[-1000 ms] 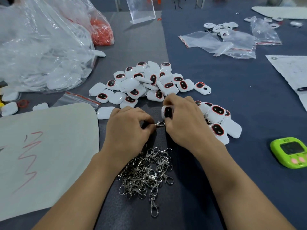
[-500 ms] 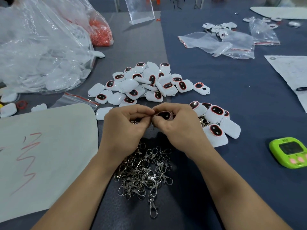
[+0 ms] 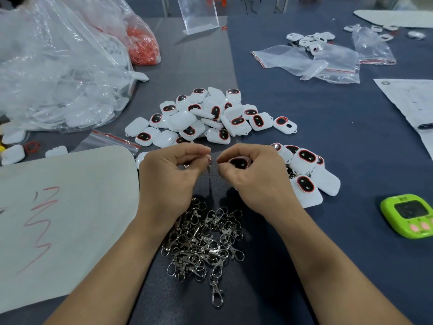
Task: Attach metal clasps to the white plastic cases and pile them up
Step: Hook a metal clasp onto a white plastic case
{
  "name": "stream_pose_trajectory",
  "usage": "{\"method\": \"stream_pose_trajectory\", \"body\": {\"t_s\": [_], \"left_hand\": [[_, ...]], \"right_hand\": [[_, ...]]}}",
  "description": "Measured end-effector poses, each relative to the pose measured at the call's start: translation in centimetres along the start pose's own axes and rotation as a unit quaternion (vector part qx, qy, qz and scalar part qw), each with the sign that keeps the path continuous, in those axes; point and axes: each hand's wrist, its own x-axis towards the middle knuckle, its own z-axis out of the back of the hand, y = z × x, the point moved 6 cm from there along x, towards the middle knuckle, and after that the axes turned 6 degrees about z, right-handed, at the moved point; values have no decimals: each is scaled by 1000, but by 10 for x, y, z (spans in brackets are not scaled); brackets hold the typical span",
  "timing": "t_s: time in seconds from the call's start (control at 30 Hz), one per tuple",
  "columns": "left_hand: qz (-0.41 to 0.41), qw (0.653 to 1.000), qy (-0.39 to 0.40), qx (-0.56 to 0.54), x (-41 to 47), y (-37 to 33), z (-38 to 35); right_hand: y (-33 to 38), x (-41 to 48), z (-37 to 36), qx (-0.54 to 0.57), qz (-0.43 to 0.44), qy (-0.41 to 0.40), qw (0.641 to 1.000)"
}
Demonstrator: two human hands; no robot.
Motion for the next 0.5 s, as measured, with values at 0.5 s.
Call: {"method": "stream_pose_trajectory", "body": {"t_s": [0.5], "left_hand": [[-16,999,30,7,-4,-5,-5]], "right_hand": [[-5,2,0,83,-25,-29,996]]}}
